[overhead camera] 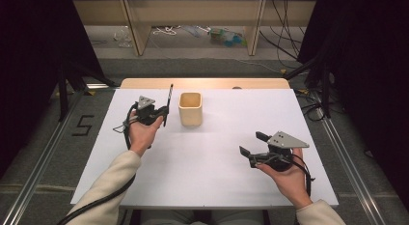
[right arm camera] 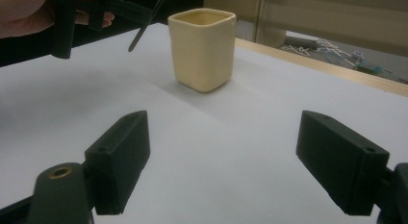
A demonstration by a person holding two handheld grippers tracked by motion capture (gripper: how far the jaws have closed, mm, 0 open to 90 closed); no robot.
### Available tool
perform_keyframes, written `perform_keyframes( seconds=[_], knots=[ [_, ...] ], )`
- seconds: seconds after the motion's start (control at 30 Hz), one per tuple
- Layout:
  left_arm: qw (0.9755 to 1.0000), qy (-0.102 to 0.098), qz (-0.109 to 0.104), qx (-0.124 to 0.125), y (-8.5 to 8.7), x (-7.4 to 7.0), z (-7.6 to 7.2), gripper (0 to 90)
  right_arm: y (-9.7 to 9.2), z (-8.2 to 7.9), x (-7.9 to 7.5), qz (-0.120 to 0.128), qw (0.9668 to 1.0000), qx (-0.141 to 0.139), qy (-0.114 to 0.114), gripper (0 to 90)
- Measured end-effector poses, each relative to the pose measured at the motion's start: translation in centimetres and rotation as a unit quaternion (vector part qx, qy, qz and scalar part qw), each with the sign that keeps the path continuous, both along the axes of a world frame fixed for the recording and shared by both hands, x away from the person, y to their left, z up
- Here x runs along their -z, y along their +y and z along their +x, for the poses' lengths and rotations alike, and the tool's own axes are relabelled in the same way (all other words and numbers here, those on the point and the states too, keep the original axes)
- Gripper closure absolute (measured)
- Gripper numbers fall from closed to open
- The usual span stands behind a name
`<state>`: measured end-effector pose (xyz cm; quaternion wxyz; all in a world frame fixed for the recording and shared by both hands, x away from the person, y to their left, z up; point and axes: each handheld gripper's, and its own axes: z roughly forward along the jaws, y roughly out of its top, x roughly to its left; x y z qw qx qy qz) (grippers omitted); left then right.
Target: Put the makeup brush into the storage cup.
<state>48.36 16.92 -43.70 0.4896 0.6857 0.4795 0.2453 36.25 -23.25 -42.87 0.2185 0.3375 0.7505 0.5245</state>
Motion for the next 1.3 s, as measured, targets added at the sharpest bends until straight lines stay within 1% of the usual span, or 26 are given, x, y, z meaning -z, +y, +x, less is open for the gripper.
perform_keyframes(
  seconds=[0.07,0.13,0.17,0.2,0.63,0.67,0.77,0.8,1.07,1.3],
  knots=[
    [1.0,-0.004,-0.002,0.003,-0.1,0.0,0.0,83.8,-0.1,0.1,0.0,-0.005,0.9999,0.002,-0.012,20.3],
    [0.9999,-0.01,-0.001,0.004,-0.1,-0.1,0.0,83.8,-0.1,0.1,0.0,-0.005,0.9999,0.003,-0.011,20.3],
    [0.9999,-0.011,0.0,0.006,-0.1,-0.1,0.0,83.8,-0.2,0.0,0.0,-0.01,0.9999,0.004,-0.007,20.3],
    [0.9999,-0.012,-0.002,0.005,-0.1,-0.1,0.0,83.8,-0.2,0.0,0.0,-0.01,0.9999,0.004,-0.006,20.3],
    [0.9996,-0.025,-0.005,0.008,-0.4,-0.5,-0.1,83.8,-0.2,0.1,-0.1,-0.01,0.9999,0.005,-0.008,20.3],
    [0.9996,-0.027,-0.006,0.01,-0.4,-0.5,-0.1,83.8,-0.1,0.1,0.0,-0.004,0.9999,0.003,-0.012,20.3],
    [0.9994,-0.031,-0.009,0.011,-0.5,-0.8,-0.1,83.8,0.0,0.0,0.0,0.001,1.0,0.001,0.0,20.3],
    [0.9994,-0.032,-0.009,0.012,-0.5,-0.9,-0.1,83.8,-0.2,0.1,-0.1,-0.009,0.9999,0.005,-0.007,20.3],
    [0.9991,-0.038,-0.013,0.014,-0.8,-1.2,-0.1,83.8,-0.2,0.1,0.0,-0.009,0.9999,0.004,-0.006,20.3],
    [0.9985,-0.049,-0.016,0.018,-0.9,-1.4,0.0,83.8,-0.2,0.1,0.0,-0.008,0.9999,0.004,-0.007,20.3]
  ],
)
